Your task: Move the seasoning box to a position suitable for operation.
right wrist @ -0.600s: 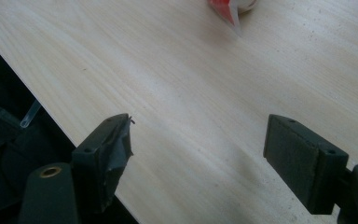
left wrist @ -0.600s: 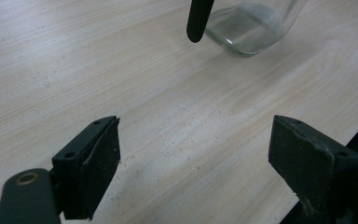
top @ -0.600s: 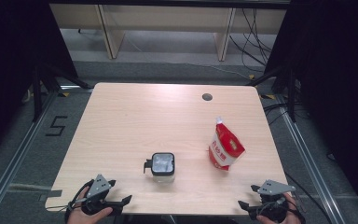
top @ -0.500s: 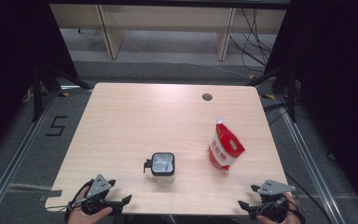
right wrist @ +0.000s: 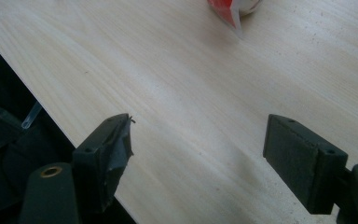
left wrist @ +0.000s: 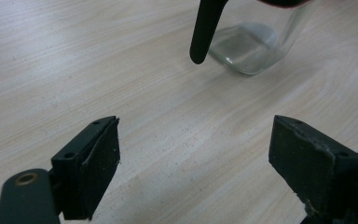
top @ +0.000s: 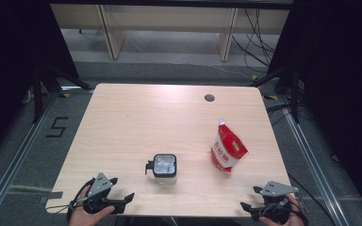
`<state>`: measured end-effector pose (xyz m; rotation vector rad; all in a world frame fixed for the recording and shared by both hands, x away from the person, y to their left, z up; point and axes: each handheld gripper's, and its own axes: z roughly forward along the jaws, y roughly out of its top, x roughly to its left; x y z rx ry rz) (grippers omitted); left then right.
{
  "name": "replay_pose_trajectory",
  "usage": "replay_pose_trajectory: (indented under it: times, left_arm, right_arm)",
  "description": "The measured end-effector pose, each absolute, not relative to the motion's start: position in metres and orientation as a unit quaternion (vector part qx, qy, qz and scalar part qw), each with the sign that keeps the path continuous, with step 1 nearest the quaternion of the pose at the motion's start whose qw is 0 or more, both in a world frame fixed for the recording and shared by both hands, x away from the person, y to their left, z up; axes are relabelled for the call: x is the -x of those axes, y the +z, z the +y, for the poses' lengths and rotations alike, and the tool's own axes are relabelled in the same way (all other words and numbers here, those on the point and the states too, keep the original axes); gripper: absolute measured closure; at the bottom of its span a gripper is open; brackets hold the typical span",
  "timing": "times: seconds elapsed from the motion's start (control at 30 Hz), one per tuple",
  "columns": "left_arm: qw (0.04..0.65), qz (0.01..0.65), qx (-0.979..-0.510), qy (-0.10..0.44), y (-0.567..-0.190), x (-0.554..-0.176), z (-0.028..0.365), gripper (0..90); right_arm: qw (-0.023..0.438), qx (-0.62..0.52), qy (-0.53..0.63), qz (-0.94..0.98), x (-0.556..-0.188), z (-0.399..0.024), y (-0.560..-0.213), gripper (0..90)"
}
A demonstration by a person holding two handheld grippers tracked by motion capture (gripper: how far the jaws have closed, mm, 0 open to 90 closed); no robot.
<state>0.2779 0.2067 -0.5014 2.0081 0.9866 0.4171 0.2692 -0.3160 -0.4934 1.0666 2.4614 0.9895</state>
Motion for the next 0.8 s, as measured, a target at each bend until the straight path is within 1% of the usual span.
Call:
replay_pose_trajectory:
  times: [0.13, 0.17, 0.2, 0.23, 0.3, 0.33, 0.4, 0.5, 0.57, 0.6, 0.77, 0.8]
  left_arm:
    - [0.421, 0.379, -0.803, 0.183, -0.500, -0.280, 0.202, 15.8]
    - [0.425, 0.380, -0.801, 0.183, -0.501, -0.280, 0.200, 15.8]
    - [0.414, 0.370, -0.811, 0.184, -0.499, -0.281, 0.201, 15.8]
    - [0.424, 0.366, -0.806, 0.190, -0.501, -0.283, 0.199, 16.1]
    - [0.439, 0.380, -0.794, 0.179, -0.503, -0.284, 0.194, 17.0]
    - [0.431, 0.367, -0.805, 0.179, -0.504, -0.288, 0.193, 17.0]
    - [0.425, 0.361, -0.810, 0.181, -0.505, -0.292, 0.191, 17.0]
    - [0.430, 0.359, -0.808, 0.182, -0.506, -0.298, 0.188, 19.8]
    - [0.438, 0.373, -0.800, 0.171, -0.506, -0.300, 0.184, 20.8]
    - [0.438, 0.363, -0.803, 0.178, -0.506, -0.305, 0.184, 22.0]
    - [0.443, 0.365, -0.799, 0.178, -0.507, -0.314, 0.178, 22.9]
    - [0.440, 0.344, -0.808, 0.186, -0.507, -0.321, 0.175, 23.7]
  right_arm:
    - [0.137, -0.369, 0.345, 0.852, -0.270, -0.316, -0.493, 24.2]
    - [0.144, -0.366, 0.343, 0.853, -0.270, -0.316, -0.494, 24.2]
    - [0.141, -0.369, 0.342, 0.852, -0.270, -0.316, -0.494, 24.1]
    - [0.141, -0.369, 0.344, 0.852, -0.270, -0.316, -0.495, 24.1]
    - [0.137, -0.375, 0.342, 0.851, -0.270, -0.315, -0.493, 24.1]
    - [0.137, -0.375, 0.344, 0.850, -0.270, -0.315, -0.493, 24.0]
    - [0.135, -0.377, 0.342, 0.850, -0.270, -0.315, -0.493, 23.9]
    - [0.139, -0.372, 0.343, 0.851, -0.270, -0.315, -0.494, 23.8]
    - [0.138, -0.375, 0.343, 0.850, -0.270, -0.315, -0.494, 23.8]
    - [0.137, -0.377, 0.344, 0.849, -0.269, -0.314, -0.494, 23.8]
    - [0.133, -0.374, 0.342, 0.852, -0.270, -0.314, -0.494, 23.6]
    - [0.132, -0.371, 0.346, 0.851, -0.270, -0.314, -0.494, 23.6]
